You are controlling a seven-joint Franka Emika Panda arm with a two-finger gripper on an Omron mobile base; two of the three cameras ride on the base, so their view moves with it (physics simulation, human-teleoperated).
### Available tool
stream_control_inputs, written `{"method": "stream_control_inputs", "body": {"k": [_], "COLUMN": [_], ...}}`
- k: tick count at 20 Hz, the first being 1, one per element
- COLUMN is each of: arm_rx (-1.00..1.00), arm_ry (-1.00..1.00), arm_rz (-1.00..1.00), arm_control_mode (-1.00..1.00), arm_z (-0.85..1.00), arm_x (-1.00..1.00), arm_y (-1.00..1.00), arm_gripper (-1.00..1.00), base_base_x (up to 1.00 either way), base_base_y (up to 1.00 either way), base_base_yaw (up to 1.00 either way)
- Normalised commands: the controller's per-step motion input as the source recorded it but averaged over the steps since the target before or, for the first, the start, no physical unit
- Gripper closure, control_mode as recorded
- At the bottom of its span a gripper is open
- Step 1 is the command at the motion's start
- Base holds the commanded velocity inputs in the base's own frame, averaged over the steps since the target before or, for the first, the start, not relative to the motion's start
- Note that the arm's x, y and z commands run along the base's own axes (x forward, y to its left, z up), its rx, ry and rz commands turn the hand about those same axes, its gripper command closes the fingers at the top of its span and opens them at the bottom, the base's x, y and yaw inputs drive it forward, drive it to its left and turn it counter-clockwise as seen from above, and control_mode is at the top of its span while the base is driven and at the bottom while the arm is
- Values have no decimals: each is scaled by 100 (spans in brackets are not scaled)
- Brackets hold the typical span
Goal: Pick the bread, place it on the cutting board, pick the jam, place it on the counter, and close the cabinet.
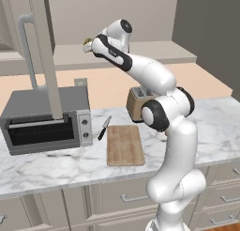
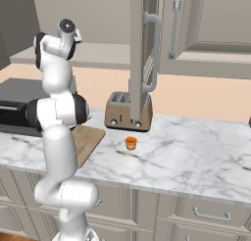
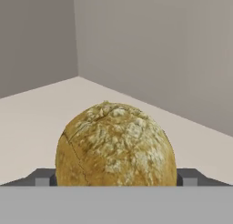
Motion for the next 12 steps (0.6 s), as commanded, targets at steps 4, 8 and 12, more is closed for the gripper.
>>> {"method": "stream_control_inputs", "body": {"k": [4,8,12], "arm_rx": [0,0,0], "arm_ry": [0,0,0], "arm_rz": [0,1,1], "arm_control_mode": [-100,-100,-100], "arm_z": [0,0,0], "arm_x": [1,-25,-51], "arm_y": [2,-7,-14], "arm_gripper": [100,100,100], "base_base_x": [0,0,0], "base_base_y": [0,0,0], "base_base_yaw": [0,0,0]}}
